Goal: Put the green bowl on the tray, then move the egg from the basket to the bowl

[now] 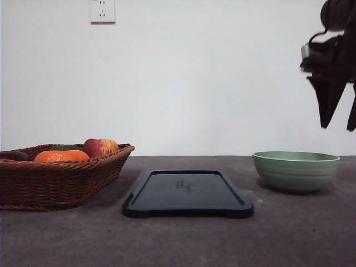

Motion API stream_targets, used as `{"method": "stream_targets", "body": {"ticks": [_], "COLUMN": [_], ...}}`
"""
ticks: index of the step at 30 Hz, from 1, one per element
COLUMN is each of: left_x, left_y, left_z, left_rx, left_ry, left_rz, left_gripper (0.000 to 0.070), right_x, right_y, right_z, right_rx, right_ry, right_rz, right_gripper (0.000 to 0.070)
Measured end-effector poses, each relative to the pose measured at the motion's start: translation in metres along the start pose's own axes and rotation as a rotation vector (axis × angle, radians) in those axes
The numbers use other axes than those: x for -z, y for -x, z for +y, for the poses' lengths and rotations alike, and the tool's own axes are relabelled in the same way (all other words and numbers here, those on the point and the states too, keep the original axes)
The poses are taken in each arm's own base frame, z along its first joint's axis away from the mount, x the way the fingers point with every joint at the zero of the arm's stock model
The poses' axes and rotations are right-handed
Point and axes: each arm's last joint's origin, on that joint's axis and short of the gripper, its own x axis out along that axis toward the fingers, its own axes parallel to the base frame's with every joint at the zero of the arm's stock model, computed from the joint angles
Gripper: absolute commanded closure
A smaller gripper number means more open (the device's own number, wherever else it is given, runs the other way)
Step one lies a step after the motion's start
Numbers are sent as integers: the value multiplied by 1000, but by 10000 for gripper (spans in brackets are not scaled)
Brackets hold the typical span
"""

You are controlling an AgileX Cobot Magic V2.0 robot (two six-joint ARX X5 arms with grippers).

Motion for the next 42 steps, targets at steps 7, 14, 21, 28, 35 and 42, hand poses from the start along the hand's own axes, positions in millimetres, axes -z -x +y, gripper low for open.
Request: {"method": "stream_targets", "body": {"ticks": [7, 14, 21, 28, 35, 42], "left_x": [0, 0, 0, 0, 0, 0], "left_y": [0, 0, 0, 0, 0, 0], "left_z": [0, 0, 0, 0, 0, 0], "left_rx": [0, 0, 0, 0, 0, 0], "left_ry": [0, 0, 0, 0, 0, 0], "left_rz": [-1, -1, -2, -2, -2, -2], "left_gripper": [390, 390, 390, 390, 390, 390], "right_x": [-8, -9, -11, -11, -22, -32], "right_y": [-18, -34, -51, -56, -30, 6], "right_z": [-3, -6, -9, -9, -5, 24], "right_rx": [0, 13, 22, 23, 24, -61], "right_ry": [8, 4, 2, 0, -2, 45], "right_rz": [-9, 21, 57, 87, 115, 156], "right_gripper": [447, 447, 522, 700, 700, 700]}}
